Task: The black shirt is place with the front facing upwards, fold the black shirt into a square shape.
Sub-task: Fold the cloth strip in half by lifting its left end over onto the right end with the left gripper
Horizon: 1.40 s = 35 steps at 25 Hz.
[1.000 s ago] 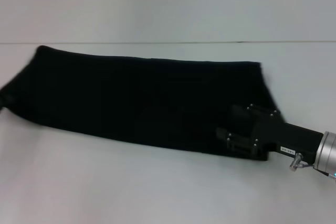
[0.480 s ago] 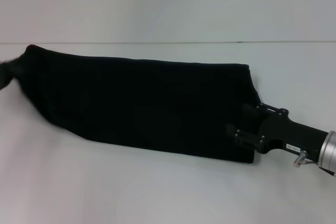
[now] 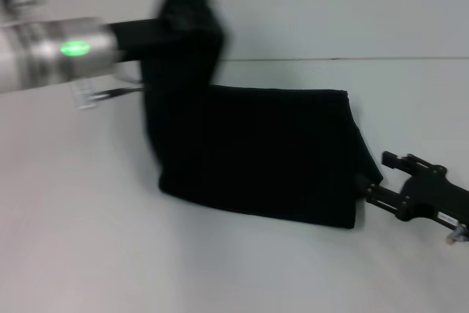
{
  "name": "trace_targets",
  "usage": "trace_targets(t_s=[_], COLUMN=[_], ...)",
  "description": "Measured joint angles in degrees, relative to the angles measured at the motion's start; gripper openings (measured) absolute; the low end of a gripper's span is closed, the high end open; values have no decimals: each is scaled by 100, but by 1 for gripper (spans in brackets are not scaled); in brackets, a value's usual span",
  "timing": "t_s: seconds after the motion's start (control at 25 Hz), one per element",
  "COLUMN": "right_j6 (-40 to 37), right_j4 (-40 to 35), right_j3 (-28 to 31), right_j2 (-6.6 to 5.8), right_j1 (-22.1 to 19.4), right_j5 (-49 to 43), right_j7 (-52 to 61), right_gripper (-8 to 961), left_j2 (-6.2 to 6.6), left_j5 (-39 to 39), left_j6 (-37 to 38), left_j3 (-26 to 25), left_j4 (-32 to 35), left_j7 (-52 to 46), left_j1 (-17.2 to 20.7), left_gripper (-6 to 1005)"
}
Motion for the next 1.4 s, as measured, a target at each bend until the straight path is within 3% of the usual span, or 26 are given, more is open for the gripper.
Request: trace_targets(t_s=[0.08, 0.2, 0.36, 0.52, 0.92, 1.2, 1.4], right_j6=[-71, -152, -207, -108, 155, 160, 68], right_j4=[-29, -48, -59, -57, -6, -36, -44], right_j3=[85, 196, 252, 273, 292, 638, 1079], right_j2=[-9, -21, -50, -43, 23, 23, 19], right_j1=[-99, -210, -286, -280, -61, -130, -178], right_j5=[0, -2, -10, -4, 1, 1, 1], right_j7=[0, -1, -1, -1, -1, -1, -1], right_gripper=[759, 759, 759, 759, 759, 760, 761], left_j2=[-321, -583, -605, -608, -613, -616, -574], left_j5=[1, -128, -1080, -1758, -1964, -2698, -2661], left_j6=[-72, -223, -590, -669, -828, -569, -123], left_j3=[395, 1120, 2414, 2947, 3158, 3186, 3196], left_j4=[-2, -228, -1400, -2001, -2063, -2083, -1961], left_j7=[65, 179, 597, 1027, 1139, 1891, 2122], left_j1=[-293, -432, -456, -364, -231, 69, 218], left_gripper=[30, 29, 37, 47, 74, 92, 251])
